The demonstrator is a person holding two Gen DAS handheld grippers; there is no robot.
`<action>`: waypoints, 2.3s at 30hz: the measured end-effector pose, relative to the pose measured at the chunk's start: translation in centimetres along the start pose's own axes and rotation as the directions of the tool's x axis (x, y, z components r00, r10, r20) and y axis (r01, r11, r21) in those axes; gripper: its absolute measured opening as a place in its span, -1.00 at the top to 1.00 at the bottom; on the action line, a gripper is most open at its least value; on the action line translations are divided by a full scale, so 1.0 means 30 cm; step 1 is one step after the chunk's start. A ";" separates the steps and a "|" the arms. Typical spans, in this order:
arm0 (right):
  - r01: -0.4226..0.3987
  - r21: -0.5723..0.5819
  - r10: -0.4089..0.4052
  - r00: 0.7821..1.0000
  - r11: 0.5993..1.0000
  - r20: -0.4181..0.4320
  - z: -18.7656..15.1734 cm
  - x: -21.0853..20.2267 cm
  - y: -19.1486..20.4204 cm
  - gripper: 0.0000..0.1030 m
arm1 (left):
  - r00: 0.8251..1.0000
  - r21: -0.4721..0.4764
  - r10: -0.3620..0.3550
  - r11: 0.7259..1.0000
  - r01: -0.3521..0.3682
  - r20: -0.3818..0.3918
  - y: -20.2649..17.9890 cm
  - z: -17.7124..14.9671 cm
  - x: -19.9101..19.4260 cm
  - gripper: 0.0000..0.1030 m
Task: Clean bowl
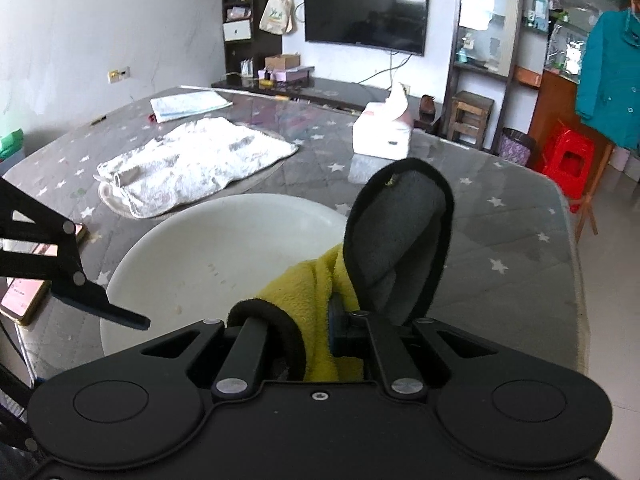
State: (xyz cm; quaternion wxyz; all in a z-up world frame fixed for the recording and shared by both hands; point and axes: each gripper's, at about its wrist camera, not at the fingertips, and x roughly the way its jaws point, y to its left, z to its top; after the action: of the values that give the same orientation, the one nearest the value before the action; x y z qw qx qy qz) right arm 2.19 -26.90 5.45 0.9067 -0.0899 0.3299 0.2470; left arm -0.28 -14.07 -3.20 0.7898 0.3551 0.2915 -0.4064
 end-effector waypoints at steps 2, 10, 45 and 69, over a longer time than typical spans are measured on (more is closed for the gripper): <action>0.008 0.013 -0.008 1.000 1.000 0.010 -0.007 -0.020 -0.015 0.83 | 1.000 0.018 -0.003 1.000 0.003 -0.011 -0.011 0.008 0.019 0.13; 0.039 0.062 -0.041 0.998 0.997 0.041 -0.045 -0.076 -0.067 0.83 | 0.999 0.049 0.001 0.999 0.002 -0.050 -0.036 0.023 0.086 0.38; 0.045 0.283 -0.082 0.989 0.958 0.121 -0.172 -0.175 -0.182 0.83 | 0.989 -0.298 0.073 0.954 -0.033 0.125 0.215 0.164 -0.064 0.79; -0.005 0.272 -0.045 0.983 0.962 0.179 -0.112 -0.167 -0.160 0.83 | 0.930 -0.660 0.004 0.706 0.257 0.367 0.429 0.036 -0.322 0.85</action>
State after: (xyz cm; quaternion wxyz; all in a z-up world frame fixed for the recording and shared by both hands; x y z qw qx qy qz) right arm -0.56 -34.07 6.09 0.9395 0.0548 0.2745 0.1975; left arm 6.01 -5.36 8.81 0.8725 -0.0665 0.3059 -0.3753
